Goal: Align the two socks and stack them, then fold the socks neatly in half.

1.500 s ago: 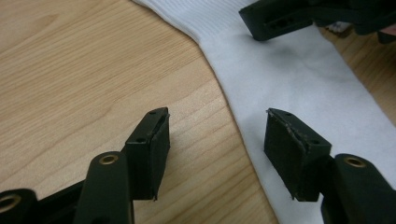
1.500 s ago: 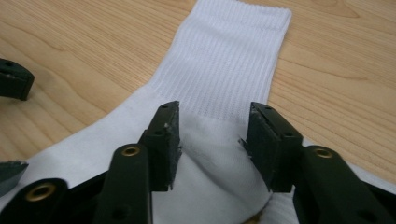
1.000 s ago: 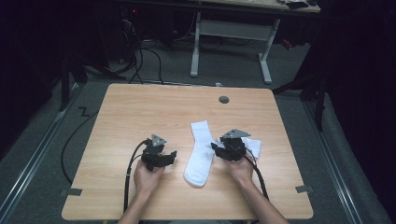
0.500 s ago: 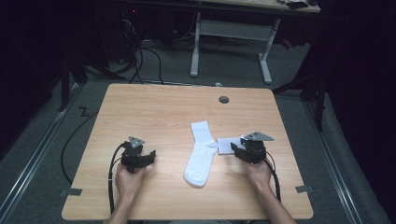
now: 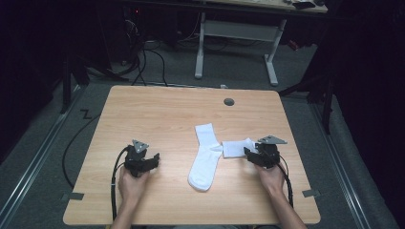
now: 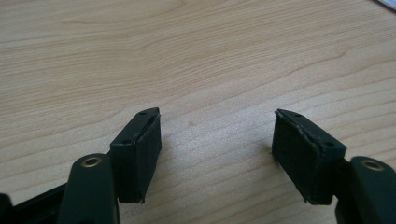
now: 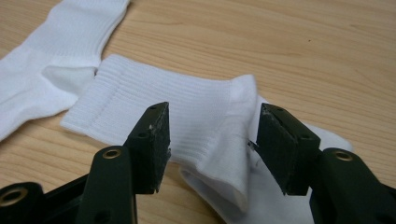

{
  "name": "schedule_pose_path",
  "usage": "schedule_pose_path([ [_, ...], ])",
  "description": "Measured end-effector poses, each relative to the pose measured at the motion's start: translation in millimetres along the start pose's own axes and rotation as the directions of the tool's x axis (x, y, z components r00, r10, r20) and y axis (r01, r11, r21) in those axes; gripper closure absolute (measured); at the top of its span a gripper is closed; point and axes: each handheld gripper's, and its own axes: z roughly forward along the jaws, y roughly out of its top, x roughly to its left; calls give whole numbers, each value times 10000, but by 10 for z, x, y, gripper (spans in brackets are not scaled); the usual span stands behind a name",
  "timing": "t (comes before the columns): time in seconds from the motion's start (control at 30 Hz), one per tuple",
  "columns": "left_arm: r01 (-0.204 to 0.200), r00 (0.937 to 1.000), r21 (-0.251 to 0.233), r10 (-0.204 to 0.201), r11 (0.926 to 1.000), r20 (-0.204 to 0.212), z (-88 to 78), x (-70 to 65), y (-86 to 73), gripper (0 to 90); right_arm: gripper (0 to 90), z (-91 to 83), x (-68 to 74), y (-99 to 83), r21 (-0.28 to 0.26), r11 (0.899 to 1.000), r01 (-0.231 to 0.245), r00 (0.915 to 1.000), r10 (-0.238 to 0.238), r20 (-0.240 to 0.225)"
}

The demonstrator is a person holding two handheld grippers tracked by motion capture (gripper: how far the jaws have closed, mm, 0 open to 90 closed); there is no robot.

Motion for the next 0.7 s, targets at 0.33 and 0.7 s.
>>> schedule_pose_path([
  [0.33,-35,10000,17,35,10000,44,1,-2,-1,315,446,128,-26,-22,791,9967,171,9998,-177,67],
  [0.7,-17,10000,19,17,10000,94,-1,0,-2,308,659,163,-45,-14,944,9940,547,9984,-533,-179],
])
